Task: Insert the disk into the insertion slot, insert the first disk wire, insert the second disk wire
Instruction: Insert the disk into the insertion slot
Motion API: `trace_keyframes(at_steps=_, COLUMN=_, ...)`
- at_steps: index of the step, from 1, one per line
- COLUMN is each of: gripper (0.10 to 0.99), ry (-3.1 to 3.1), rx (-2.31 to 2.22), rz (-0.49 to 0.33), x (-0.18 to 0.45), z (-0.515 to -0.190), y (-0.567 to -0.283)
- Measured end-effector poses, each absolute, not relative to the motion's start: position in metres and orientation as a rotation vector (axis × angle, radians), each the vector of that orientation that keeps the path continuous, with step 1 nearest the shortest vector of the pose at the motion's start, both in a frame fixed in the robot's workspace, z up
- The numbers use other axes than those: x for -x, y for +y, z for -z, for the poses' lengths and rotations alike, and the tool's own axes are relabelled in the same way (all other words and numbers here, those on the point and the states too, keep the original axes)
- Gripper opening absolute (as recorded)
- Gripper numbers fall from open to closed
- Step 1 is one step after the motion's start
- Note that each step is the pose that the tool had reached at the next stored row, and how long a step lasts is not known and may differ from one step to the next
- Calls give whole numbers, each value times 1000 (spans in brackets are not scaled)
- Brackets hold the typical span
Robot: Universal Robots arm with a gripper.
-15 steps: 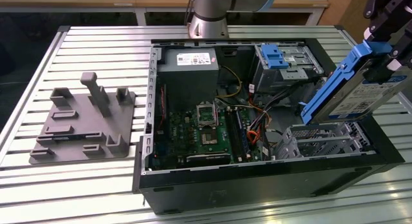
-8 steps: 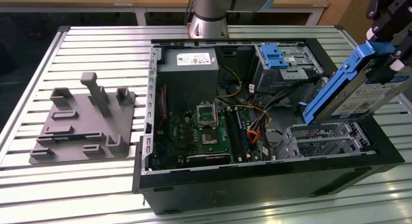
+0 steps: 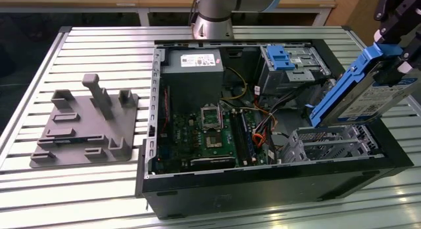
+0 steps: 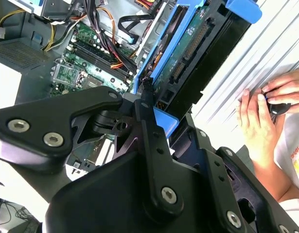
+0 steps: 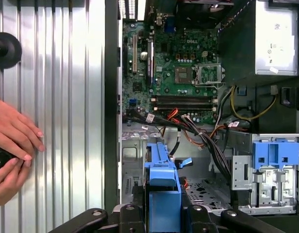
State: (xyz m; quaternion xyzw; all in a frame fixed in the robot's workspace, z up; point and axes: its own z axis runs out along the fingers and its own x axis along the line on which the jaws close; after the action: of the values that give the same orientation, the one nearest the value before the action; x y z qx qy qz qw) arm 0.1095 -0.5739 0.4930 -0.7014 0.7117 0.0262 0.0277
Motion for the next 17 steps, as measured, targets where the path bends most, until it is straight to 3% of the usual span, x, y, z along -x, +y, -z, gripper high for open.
trace_keyframes(at_steps=17, gripper=365, ry=2203, rx=2170, rz=-88, x=-110, z=-477, y=-571)
